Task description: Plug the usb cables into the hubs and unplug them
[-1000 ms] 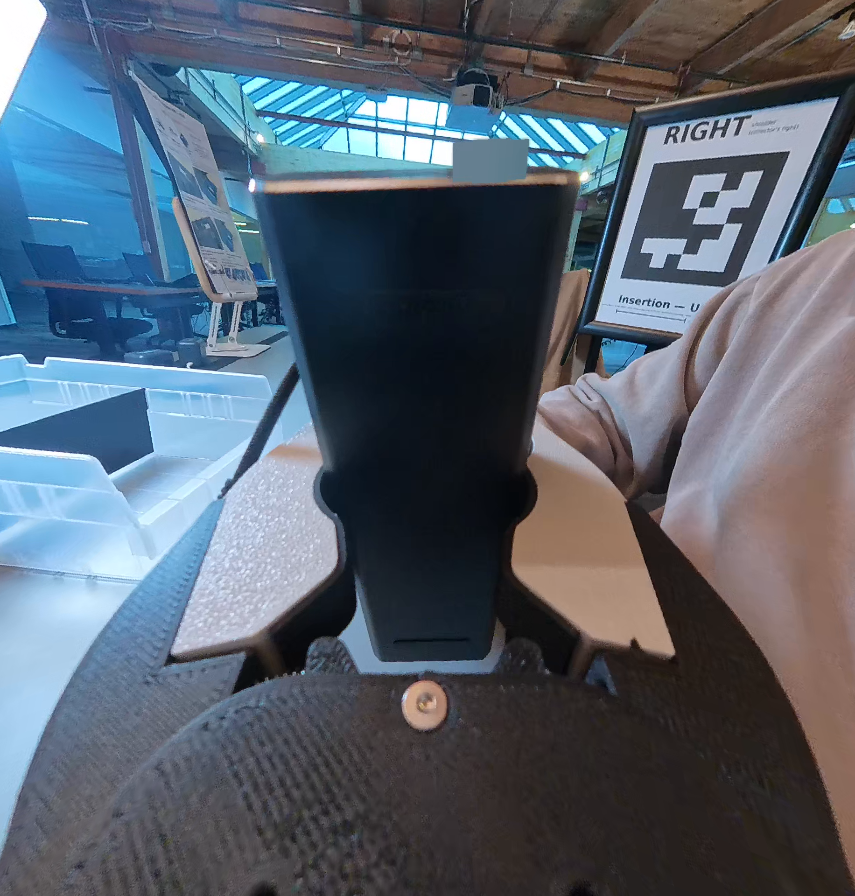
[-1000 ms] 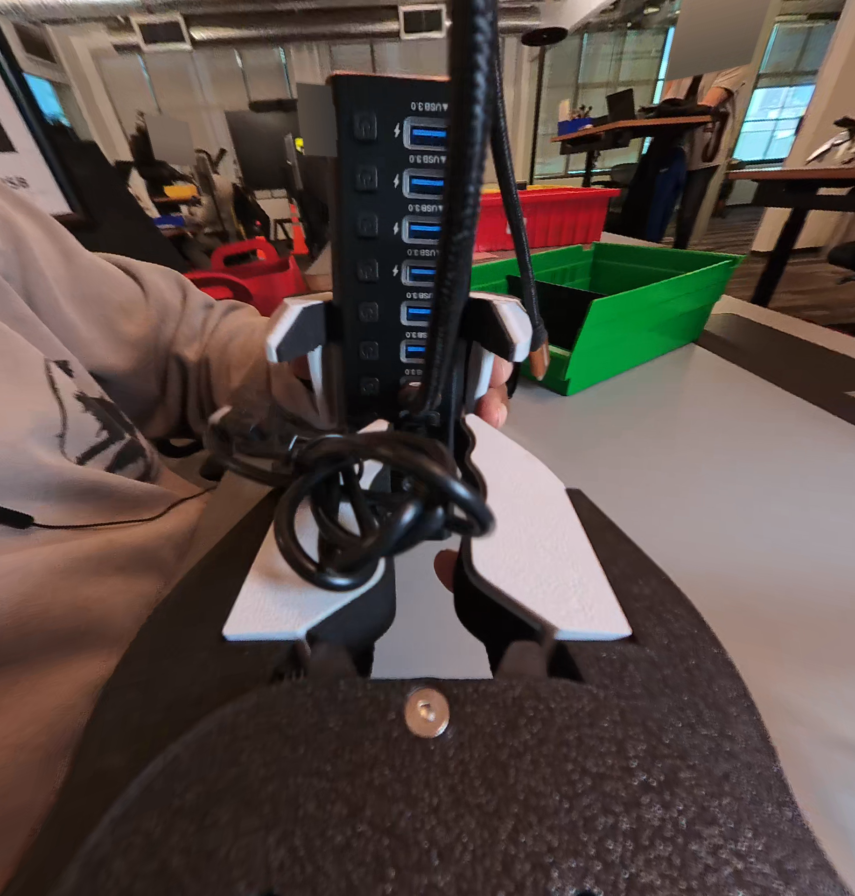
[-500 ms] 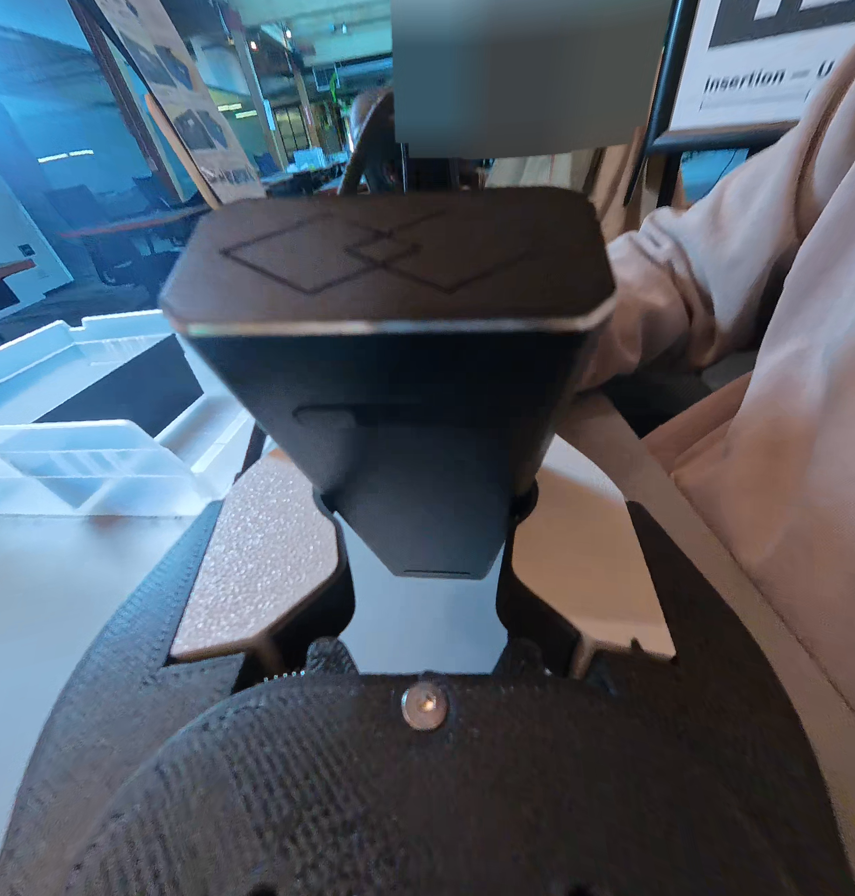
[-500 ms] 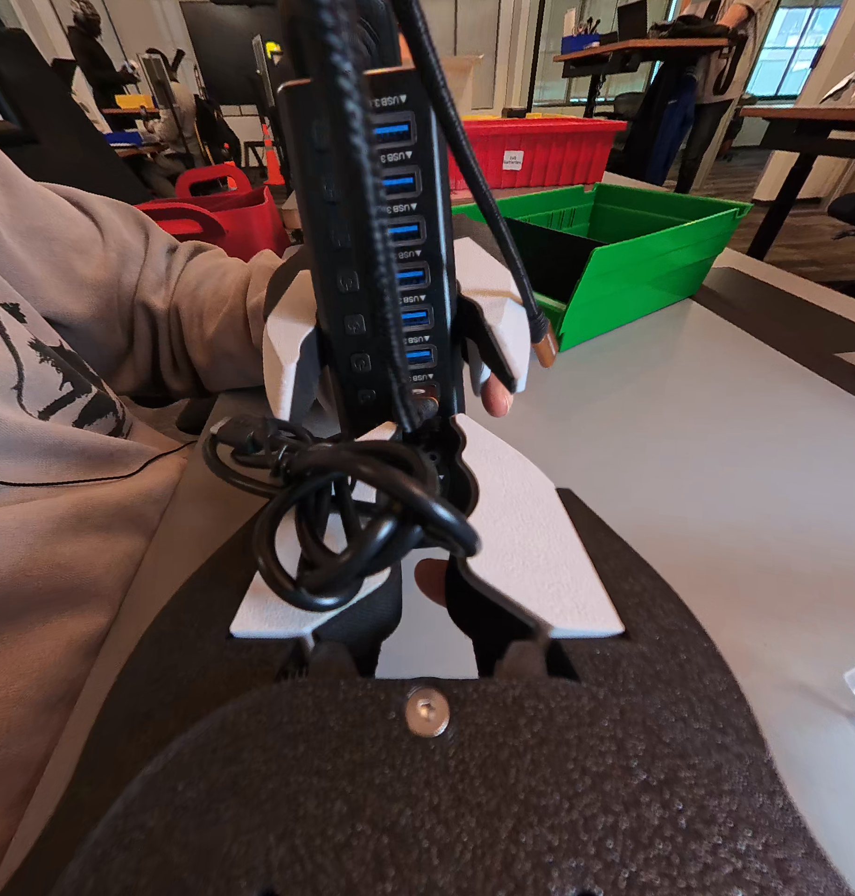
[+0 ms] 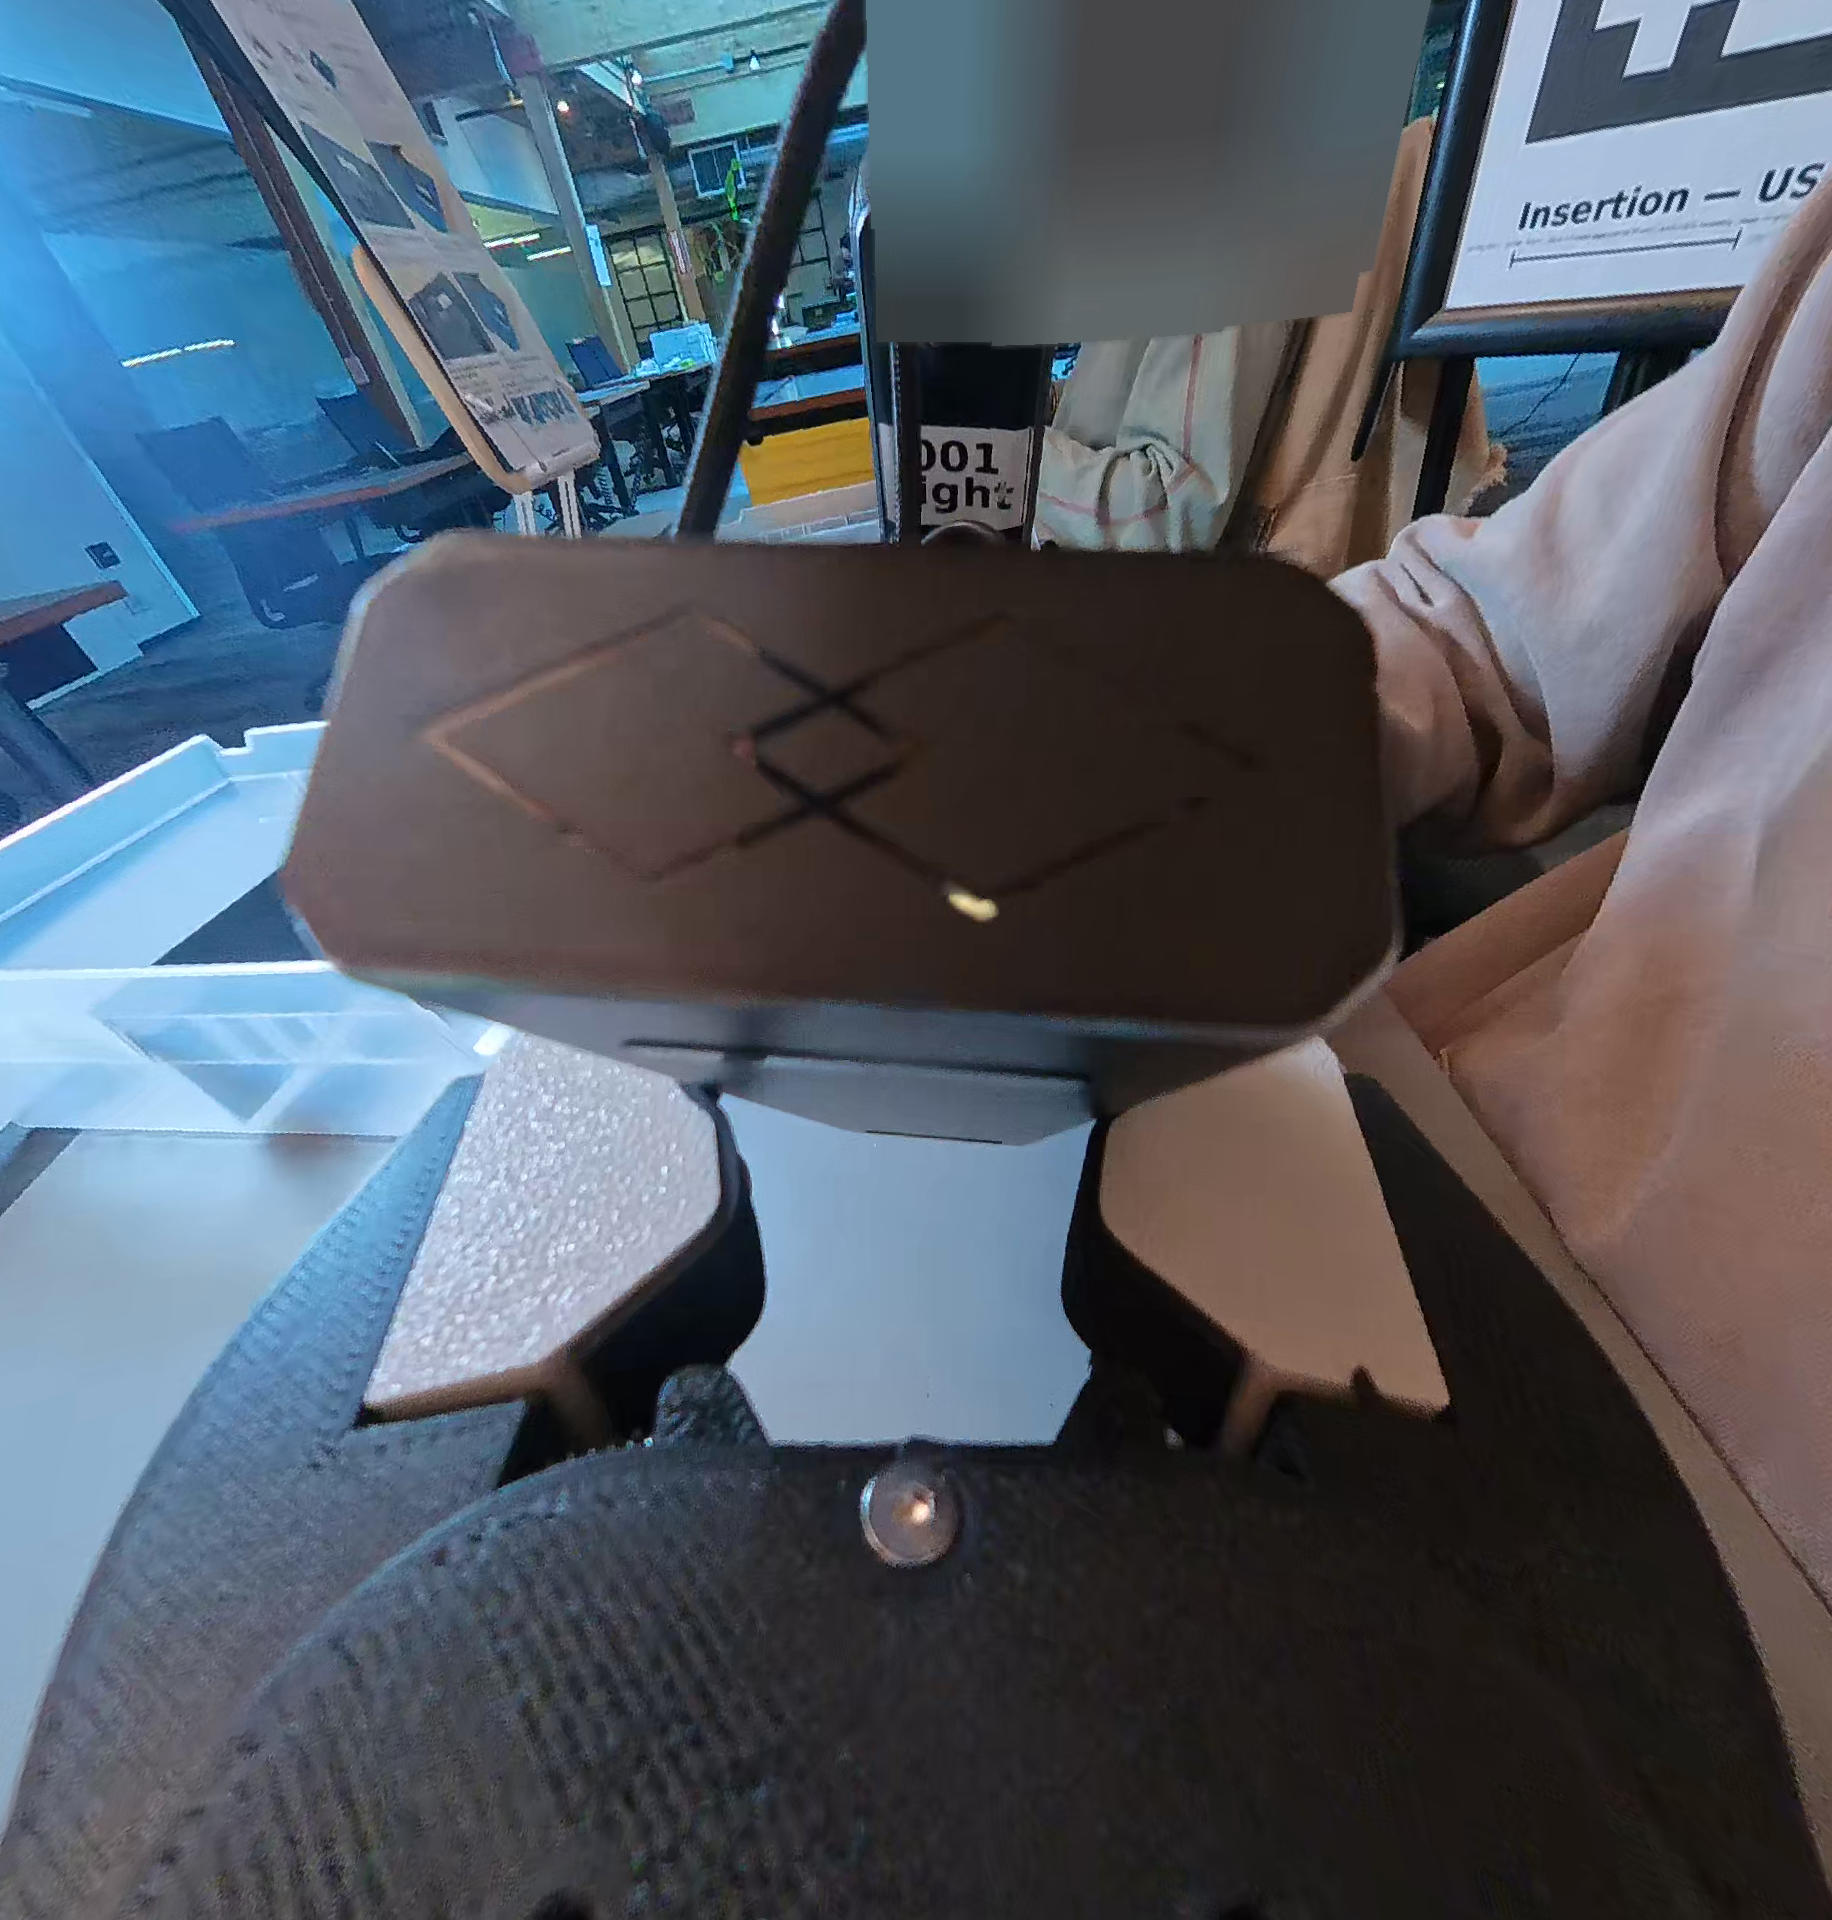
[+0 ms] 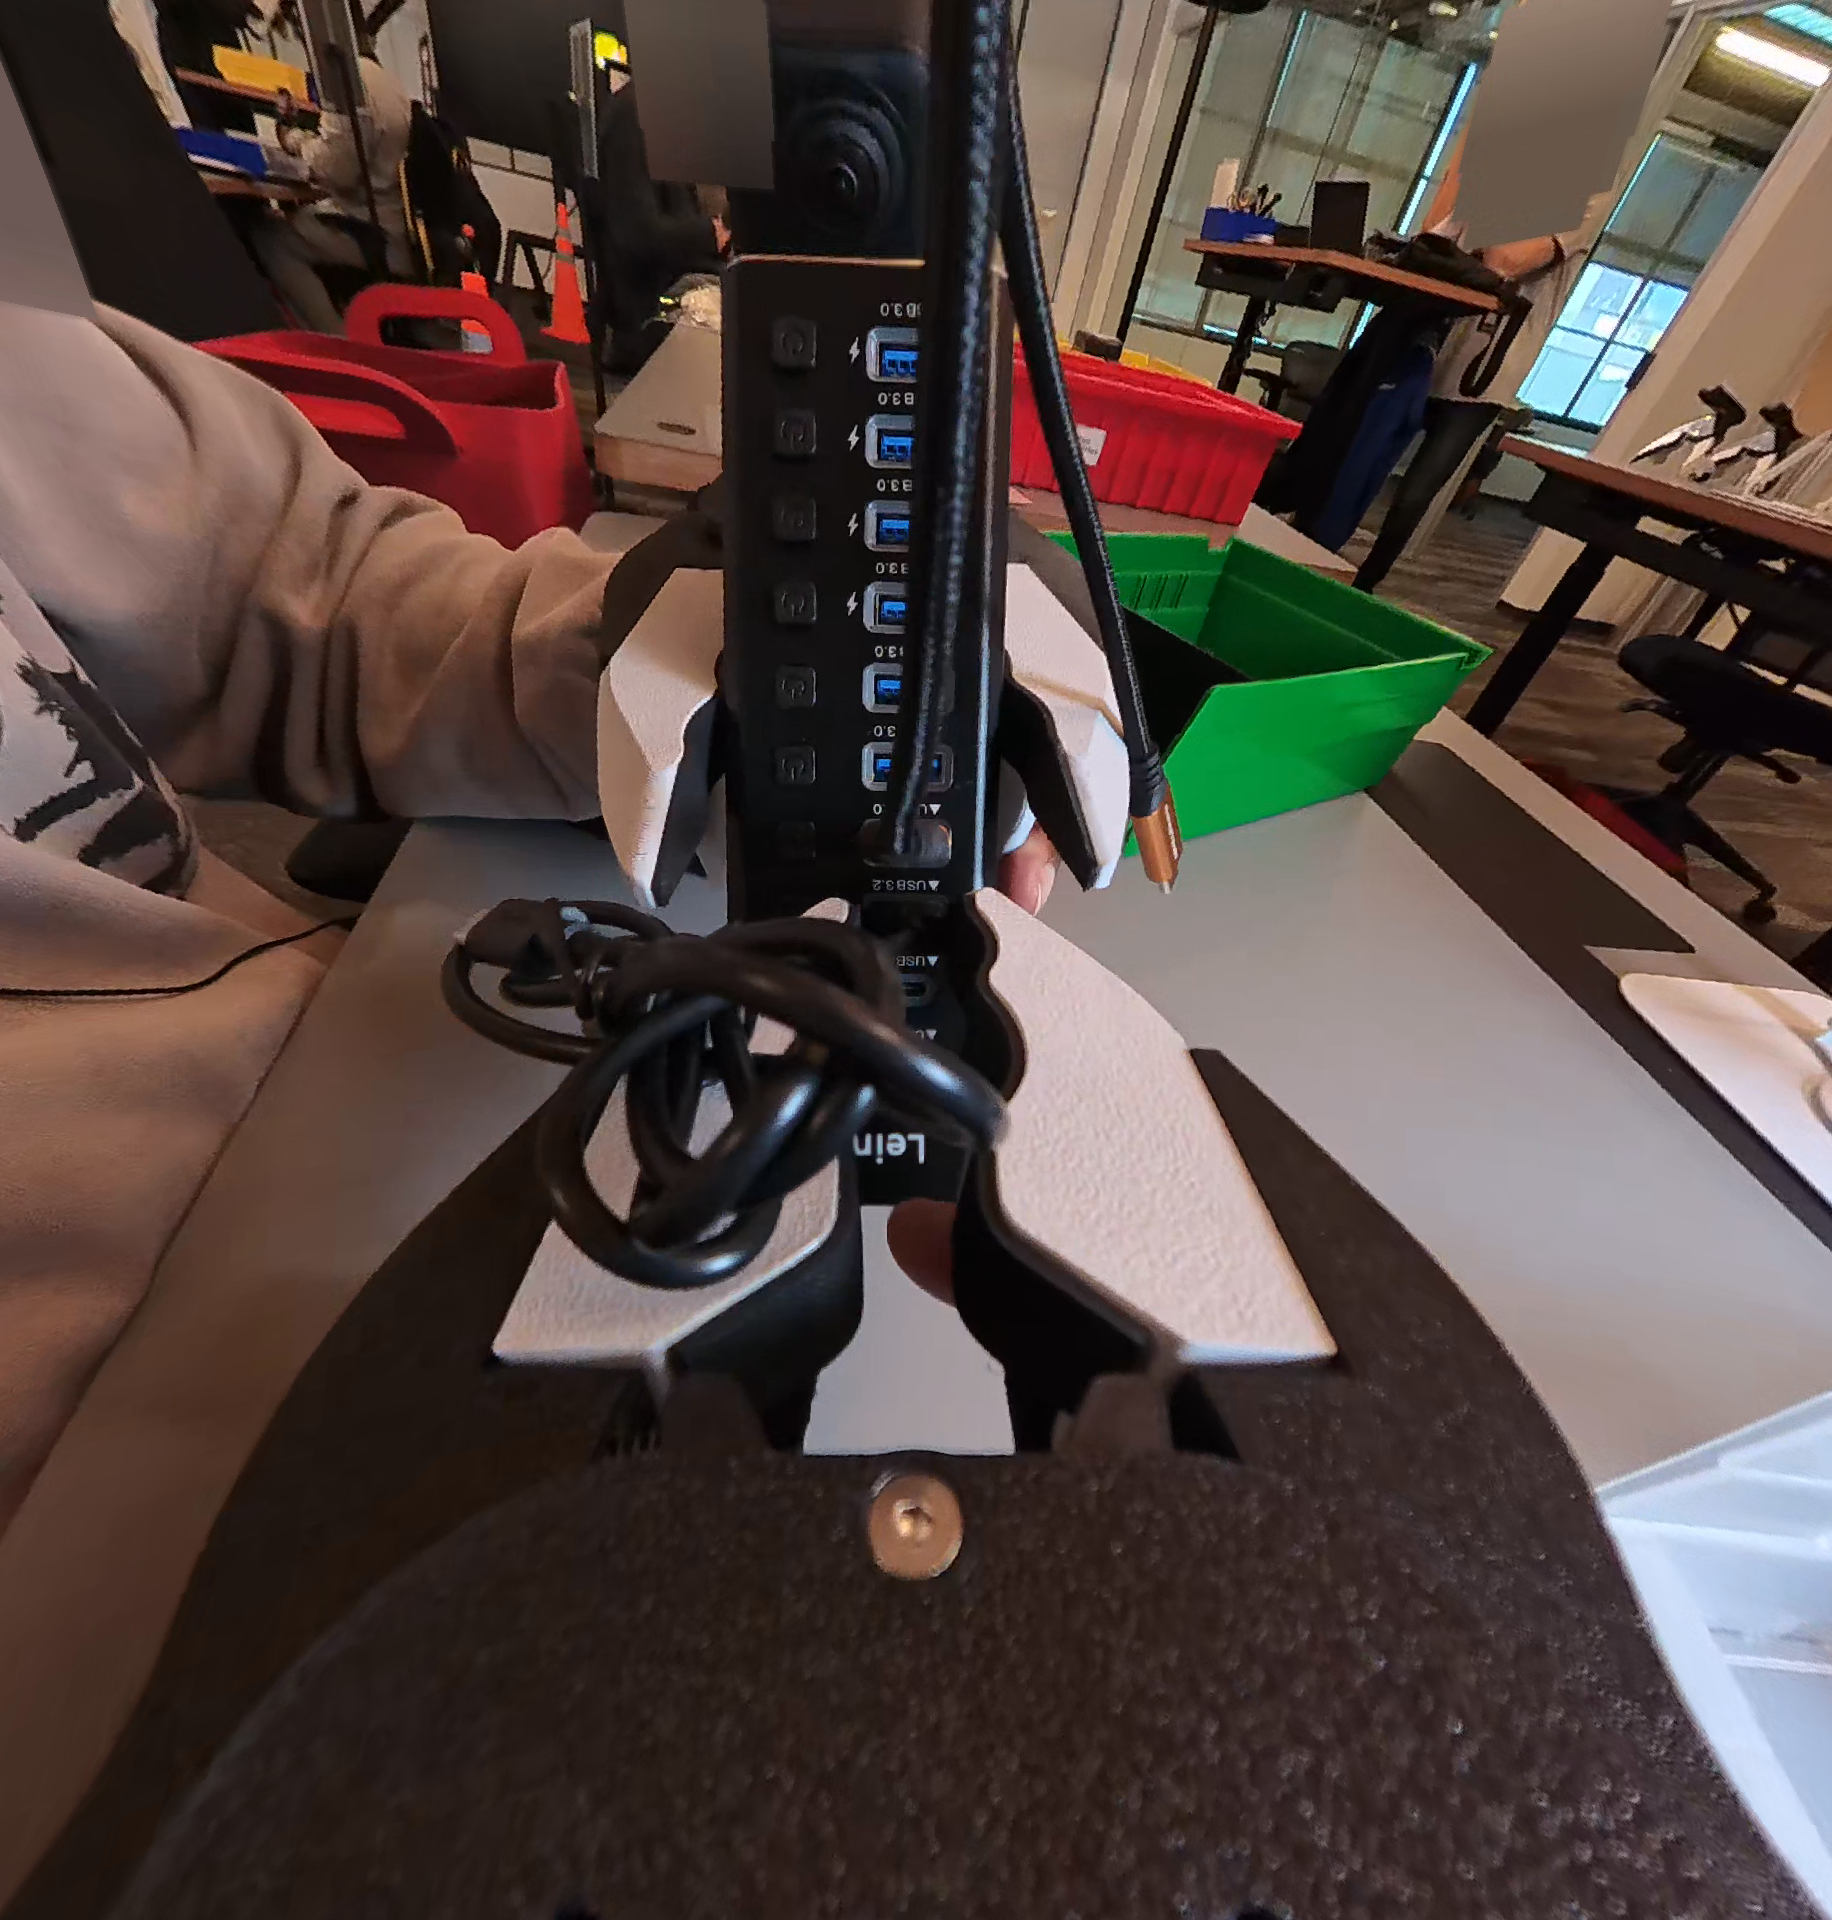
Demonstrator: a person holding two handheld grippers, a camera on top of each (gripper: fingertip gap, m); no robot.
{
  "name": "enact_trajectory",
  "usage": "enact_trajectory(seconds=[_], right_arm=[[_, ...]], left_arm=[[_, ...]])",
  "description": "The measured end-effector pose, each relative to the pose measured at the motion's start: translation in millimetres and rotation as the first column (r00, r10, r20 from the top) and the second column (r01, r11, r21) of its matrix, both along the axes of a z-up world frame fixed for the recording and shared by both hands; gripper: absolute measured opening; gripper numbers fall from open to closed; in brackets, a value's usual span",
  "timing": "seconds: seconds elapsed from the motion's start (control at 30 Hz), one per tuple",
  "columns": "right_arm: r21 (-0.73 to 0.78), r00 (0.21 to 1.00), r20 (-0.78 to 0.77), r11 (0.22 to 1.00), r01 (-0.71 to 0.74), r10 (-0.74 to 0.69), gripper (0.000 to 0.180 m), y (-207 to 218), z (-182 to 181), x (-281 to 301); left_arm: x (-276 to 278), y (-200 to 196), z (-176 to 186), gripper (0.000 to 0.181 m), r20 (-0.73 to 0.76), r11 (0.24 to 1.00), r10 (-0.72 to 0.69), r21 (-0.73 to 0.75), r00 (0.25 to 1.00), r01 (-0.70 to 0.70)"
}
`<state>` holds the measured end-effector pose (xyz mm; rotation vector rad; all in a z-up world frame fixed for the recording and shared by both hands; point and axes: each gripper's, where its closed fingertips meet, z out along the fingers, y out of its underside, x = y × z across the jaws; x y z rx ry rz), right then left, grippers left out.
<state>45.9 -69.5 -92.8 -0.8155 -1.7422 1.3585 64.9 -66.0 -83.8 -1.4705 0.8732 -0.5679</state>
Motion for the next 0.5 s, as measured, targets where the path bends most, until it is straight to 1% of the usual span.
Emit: enact_trajectory(seconds=[0.17,0.2,0.23,0.33,0.43,0.5], right_arm=[[0.003,1.0,-0.027,1.0,-0.013,0.013,0.014,-2,12,3],[0.0,1.0,-0.027,1.0,-0.012,0.012,0.012,-1,13,3],[-0.004,1.0,-0.028,1.0,-0.012,0.012,0.014,-1,15,3],[0.004,1.0,-0.019,1.0,-0.018,0.018,0.014,1,18,3],[0.039,1.0,0.021,0.999,-0.024,0.023,0.014,4,18,1],[0.095,0.997,0.07,0.995,-0.029,0.022,0.014,6,12,0]], left_arm=[[2,-2,10,0.072,0.036,1.0,-0.014,0.001,0.999,0.014],[2,-1,11,0.072,0.036,1.0,-0.007,0.004,0.999,0.007],[1,-1,12,0.072,0.04,1.0,0.001,0.005,0.999,-0.001],[0,1,14,0.072,0.051,1.0,0.002,-0.011,0.999,-0.001],[-2,4,9,0.071,0.001,0.999,0.031,-0.036,1.0,-0.031],[-6,7,1,0.071,-0.043,0.994,0.063,-0.082,0.997,-0.066]])
